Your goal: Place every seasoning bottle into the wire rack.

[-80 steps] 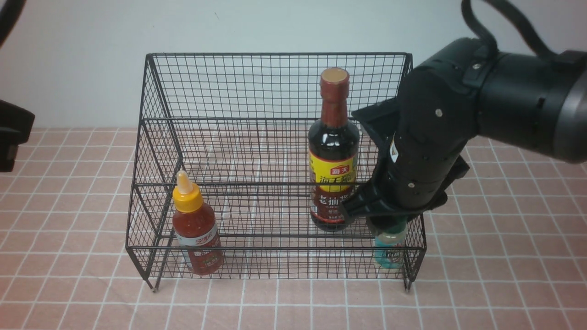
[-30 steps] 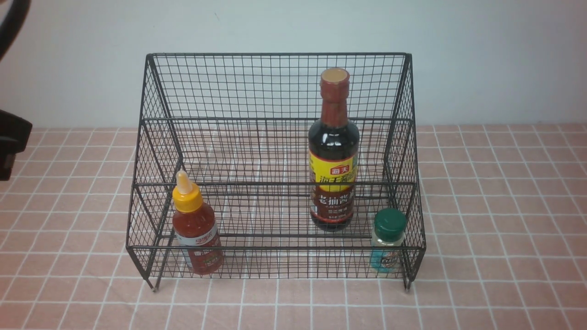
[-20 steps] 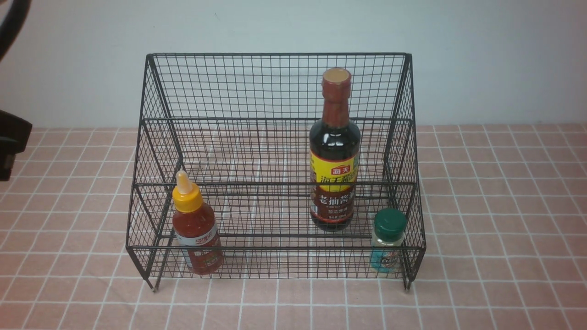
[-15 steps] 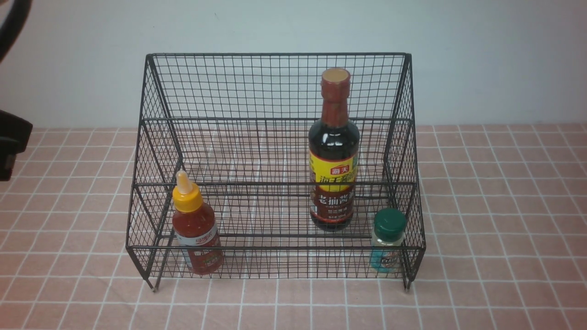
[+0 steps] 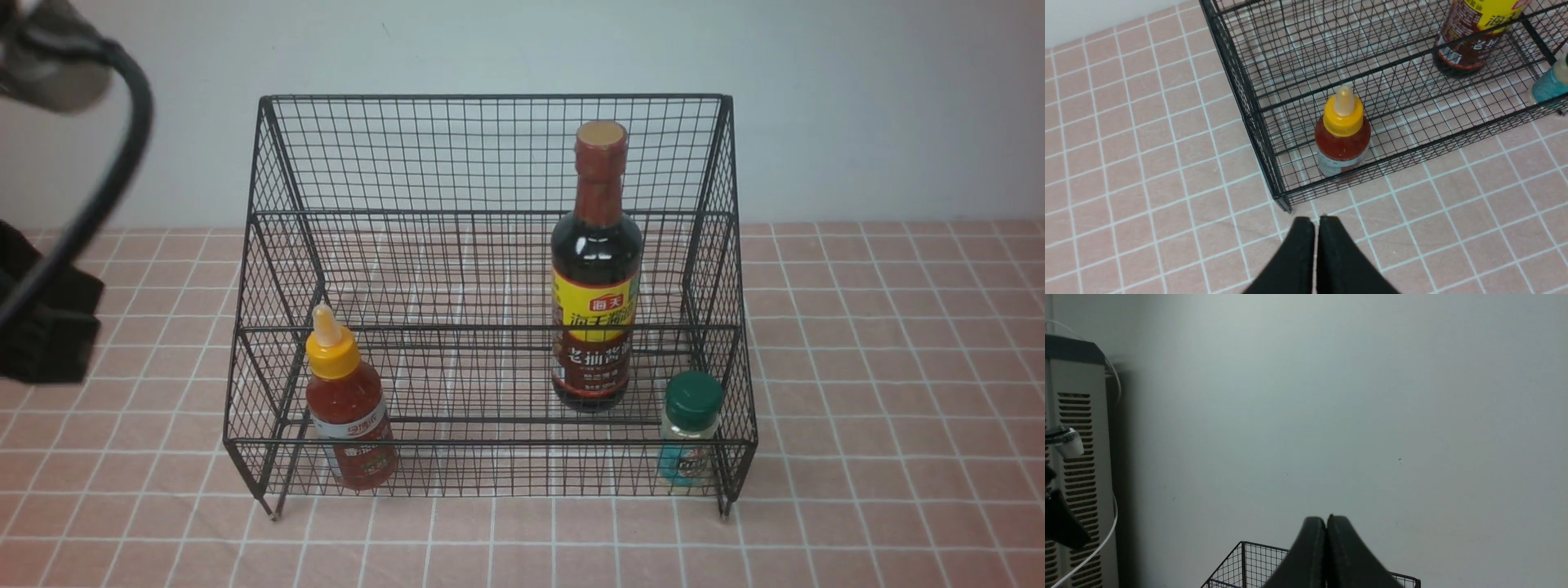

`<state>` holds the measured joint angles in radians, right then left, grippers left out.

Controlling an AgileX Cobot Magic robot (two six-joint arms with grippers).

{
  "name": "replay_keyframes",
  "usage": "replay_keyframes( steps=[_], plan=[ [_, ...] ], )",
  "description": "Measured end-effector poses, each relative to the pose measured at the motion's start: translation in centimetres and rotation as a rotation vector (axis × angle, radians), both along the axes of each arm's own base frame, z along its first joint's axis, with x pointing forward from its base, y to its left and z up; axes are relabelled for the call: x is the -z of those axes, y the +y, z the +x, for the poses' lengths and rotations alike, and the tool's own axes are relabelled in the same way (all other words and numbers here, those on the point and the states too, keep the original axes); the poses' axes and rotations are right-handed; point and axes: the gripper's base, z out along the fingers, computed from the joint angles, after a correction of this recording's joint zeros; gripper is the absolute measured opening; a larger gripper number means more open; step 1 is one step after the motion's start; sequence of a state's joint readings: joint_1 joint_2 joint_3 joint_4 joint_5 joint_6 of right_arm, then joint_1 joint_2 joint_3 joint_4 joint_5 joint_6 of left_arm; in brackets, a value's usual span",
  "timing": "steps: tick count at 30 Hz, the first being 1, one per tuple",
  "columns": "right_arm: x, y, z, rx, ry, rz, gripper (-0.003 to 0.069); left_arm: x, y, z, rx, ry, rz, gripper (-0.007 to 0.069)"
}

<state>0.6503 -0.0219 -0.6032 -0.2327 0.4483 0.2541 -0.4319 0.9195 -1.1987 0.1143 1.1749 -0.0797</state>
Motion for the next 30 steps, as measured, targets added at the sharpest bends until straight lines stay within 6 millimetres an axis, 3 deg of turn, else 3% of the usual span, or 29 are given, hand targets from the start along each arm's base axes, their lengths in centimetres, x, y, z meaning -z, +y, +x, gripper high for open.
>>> replay_keyframes(
  steps=[5, 12, 19, 30],
  plan=[
    [0.0, 0.0, 0.0, 0.000, -0.002, 0.001, -0.0014, 1.1, 0.6, -1.5, -0.031, -0.092, -0.093, -0.0007],
    [0.0, 0.0, 0.0, 0.000, -0.002, 0.001, -0.0014, 2.8, 2.2, -5.3, -0.033, -0.315, -0.249, -0.0007],
    [0.0, 0.0, 0.0, 0.000, -0.002, 0.001, -0.0014, 2.4, 3.7, -9.1, -0.025, -0.437, -0.345, -0.0007],
    [0.0, 0.0, 0.0, 0.000, -0.002, 0.001, -0.0014, 2.3, 4.2, -9.9, -0.019, -0.474, -0.349, -0.0007]
  ],
)
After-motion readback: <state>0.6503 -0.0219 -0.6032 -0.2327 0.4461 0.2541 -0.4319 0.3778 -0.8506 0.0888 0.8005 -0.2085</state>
